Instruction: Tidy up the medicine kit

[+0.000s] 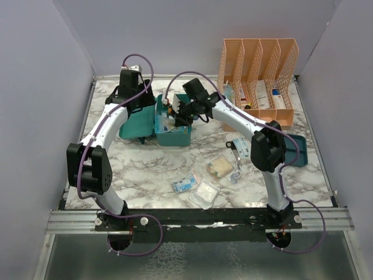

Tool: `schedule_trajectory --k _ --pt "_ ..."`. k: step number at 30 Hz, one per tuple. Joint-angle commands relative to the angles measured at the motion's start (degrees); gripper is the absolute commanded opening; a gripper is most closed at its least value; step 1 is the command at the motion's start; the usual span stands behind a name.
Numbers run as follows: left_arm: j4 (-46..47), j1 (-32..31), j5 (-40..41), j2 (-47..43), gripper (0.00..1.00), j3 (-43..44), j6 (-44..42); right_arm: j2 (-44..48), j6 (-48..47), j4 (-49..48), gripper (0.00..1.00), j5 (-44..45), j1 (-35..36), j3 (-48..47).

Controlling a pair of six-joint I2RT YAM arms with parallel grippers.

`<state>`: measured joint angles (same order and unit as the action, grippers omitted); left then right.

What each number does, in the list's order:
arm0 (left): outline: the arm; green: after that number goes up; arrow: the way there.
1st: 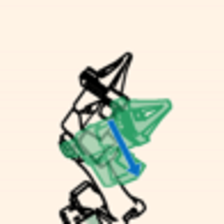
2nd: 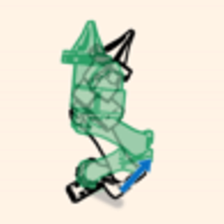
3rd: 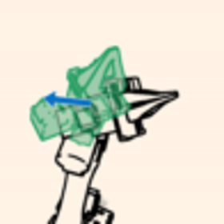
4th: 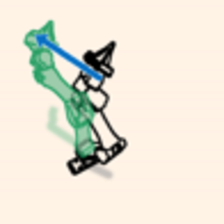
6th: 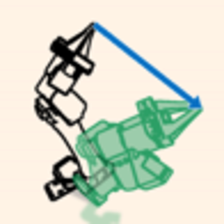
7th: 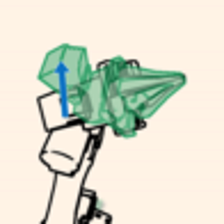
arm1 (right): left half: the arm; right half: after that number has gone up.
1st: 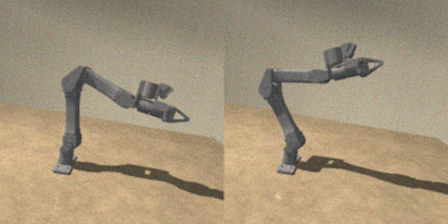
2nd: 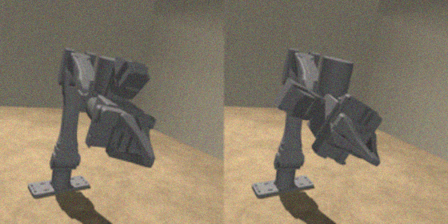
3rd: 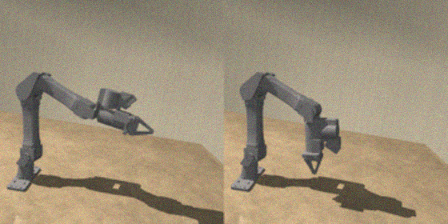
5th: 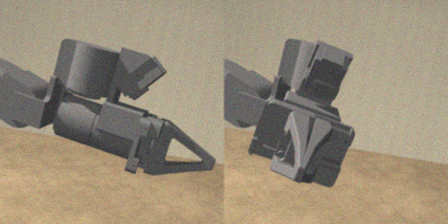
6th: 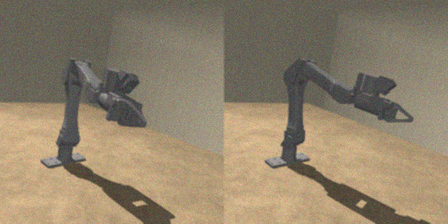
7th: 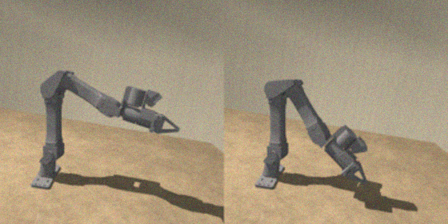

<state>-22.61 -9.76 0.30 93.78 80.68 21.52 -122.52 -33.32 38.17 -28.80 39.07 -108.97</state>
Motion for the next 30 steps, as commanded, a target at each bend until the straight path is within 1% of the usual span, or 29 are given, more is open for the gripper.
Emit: schedule_trajectory --k 1,4,9,12,15,23,30 --pt "-0.6 0.1 -3.3 2.4 0.64 2.5 1.4 -1.5 -1.5 4.5 0.1 3.5 0.7 0.5" --pt "-1.1 0.1 -3.9 3.1 0.64 3.1 1.7 -1.1 -1.5 4.5 0.1 4.5 0.8 1.6" --pt "-1.7 0.1 -5.4 5.2 0.64 3.7 1.9 -0.9 -1.0 4.6 0.09 9.4 0.8 2.3" --pt "-1.8 0.1 -6.0 6.0 0.64 3.9 2.0 -0.4 -1.1 4.8 0.09 10.8 0.9 2.6" --pt "-1.9 0.1 -6.4 6.5 0.64 4.3 2.0 -0.1 -1.2 4.2 0.09 10.4 0.8 2.8" --pt "-2.3 0.1 -8.7 7.3 0.64 5.1 1.9 -2.3 -3.4 6.4 0.1 5.9 1.2 1.0" --pt "-3.9 0.1 -6.5 7.0 0.64 6.9 1.4 -5.6 -4.0 6.5 0.1 7.5 1.4 -0.5"
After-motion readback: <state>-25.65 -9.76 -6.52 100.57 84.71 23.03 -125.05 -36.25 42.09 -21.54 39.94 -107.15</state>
